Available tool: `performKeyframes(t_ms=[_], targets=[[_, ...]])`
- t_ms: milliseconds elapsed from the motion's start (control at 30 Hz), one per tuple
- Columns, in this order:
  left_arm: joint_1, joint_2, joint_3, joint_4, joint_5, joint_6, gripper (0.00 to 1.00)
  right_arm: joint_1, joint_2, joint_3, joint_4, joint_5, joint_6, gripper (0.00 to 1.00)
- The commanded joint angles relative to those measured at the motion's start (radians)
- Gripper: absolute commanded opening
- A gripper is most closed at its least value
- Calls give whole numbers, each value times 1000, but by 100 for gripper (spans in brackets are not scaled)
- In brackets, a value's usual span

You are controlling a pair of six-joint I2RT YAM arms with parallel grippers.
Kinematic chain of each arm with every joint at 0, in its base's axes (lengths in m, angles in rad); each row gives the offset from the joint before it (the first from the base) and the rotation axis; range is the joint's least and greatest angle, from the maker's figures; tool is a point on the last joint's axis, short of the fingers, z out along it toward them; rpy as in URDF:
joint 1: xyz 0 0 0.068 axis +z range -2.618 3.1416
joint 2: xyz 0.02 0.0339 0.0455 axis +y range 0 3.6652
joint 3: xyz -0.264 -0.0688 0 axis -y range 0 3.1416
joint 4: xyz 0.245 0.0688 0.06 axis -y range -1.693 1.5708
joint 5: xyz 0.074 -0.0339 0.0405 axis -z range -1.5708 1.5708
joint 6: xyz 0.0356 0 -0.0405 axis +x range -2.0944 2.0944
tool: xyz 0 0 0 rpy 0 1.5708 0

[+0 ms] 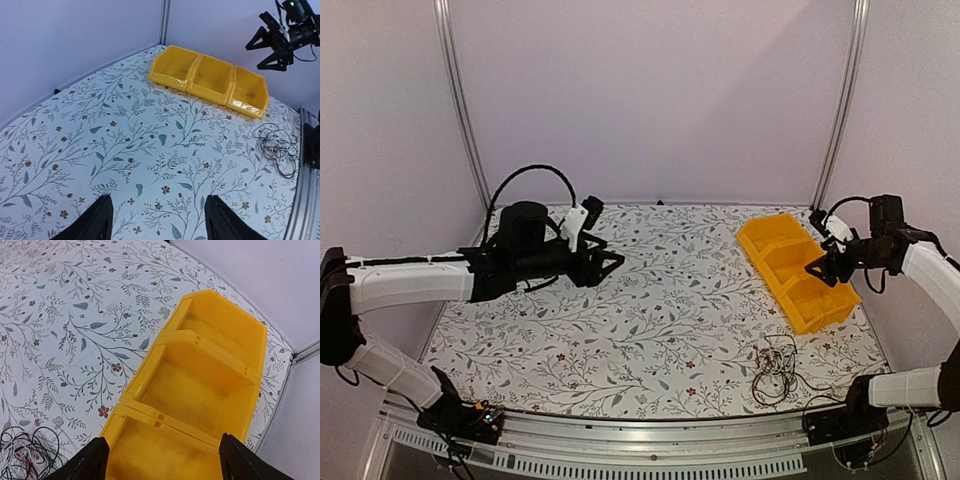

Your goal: Untangle the cables

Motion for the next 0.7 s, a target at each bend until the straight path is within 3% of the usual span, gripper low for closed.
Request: performKeyframes(t_ms=[0, 333, 667], targets=[[-158, 136, 93, -46, 47, -68, 62, 48, -63, -49, -235, -61, -214, 76], [-377, 524, 337, -44, 137, -159, 49, 208, -82, -177, -321, -23, -345, 59], [-490, 722, 504, -75, 210, -95, 48, 409, -105, -227, -297, 46, -296, 57]])
